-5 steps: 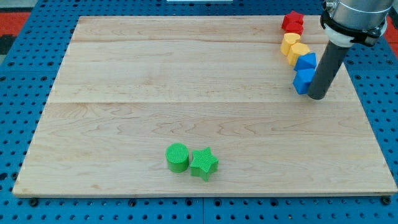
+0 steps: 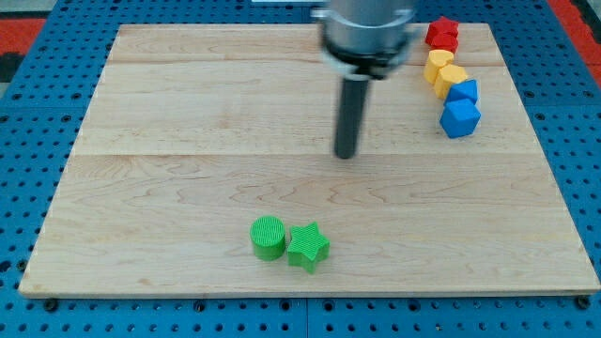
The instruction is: Move the green star towards the center
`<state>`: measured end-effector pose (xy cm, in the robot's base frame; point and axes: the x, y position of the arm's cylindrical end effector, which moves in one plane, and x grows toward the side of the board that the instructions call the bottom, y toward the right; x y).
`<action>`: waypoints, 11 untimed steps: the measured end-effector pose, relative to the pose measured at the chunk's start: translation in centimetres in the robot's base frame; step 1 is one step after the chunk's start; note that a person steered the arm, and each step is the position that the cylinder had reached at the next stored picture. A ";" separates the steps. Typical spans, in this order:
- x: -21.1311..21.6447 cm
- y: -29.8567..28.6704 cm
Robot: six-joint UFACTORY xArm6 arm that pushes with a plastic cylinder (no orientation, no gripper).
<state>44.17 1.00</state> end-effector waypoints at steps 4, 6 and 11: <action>16.8 -17.4; 15.6 -3.1; 7.6 14.0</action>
